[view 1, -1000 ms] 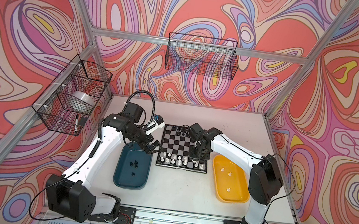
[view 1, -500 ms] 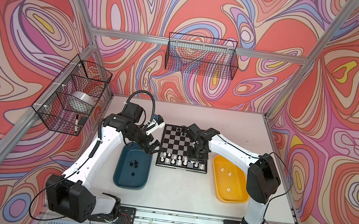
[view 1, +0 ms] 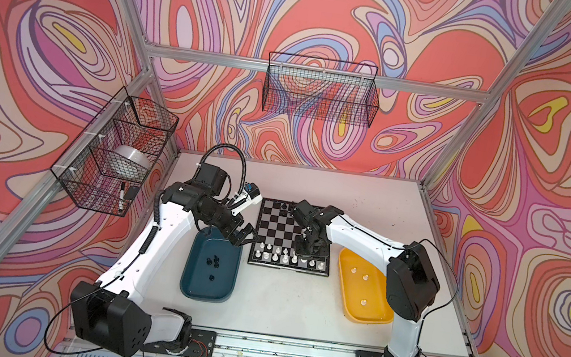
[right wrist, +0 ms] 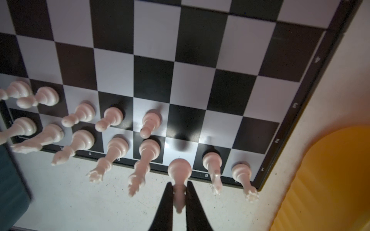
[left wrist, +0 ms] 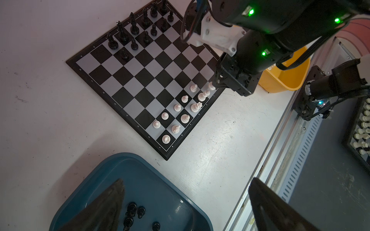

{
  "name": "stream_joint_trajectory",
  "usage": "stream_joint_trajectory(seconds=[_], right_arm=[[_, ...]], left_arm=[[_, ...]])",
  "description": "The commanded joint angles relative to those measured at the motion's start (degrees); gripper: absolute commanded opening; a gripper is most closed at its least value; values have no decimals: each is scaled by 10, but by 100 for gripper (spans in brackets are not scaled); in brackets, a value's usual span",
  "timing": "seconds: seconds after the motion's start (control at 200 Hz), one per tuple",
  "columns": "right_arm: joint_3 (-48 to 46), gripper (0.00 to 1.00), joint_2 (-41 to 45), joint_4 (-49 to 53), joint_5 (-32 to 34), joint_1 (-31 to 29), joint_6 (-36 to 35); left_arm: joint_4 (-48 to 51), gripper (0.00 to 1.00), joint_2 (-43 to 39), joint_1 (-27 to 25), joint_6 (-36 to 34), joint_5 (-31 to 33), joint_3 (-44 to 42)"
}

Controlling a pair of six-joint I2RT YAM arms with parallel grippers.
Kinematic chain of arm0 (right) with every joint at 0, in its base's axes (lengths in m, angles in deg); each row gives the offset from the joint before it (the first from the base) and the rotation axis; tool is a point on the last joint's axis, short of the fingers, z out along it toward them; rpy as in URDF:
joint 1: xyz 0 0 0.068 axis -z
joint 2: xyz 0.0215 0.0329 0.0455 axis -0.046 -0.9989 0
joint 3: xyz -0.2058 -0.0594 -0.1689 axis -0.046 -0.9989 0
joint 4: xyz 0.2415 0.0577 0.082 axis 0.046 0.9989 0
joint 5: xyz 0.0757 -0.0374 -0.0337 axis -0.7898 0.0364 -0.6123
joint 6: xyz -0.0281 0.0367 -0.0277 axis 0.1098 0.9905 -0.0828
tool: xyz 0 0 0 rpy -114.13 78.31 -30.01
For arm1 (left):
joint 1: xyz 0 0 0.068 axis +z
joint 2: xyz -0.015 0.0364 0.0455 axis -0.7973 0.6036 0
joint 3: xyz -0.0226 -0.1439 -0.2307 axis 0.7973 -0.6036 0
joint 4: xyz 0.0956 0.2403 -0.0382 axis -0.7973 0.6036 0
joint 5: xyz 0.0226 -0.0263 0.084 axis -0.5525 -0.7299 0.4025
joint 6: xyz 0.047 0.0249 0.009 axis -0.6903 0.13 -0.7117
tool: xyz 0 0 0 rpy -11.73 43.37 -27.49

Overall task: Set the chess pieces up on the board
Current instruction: 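Lower the white pawn onto a nearest-row square and open the right gripper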

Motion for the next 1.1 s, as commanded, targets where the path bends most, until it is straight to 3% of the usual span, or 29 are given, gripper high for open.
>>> stream_joint_trajectory(seconds=[0.0,1.092], right_arm=[[8,12,-11,-6,3,-5,-4],[3,14,-38,-10,-7,-5,-15]], left_arm=[[13,97,-9,3,-8,-11,9],[11,97,-3,3,-10,-11,7]])
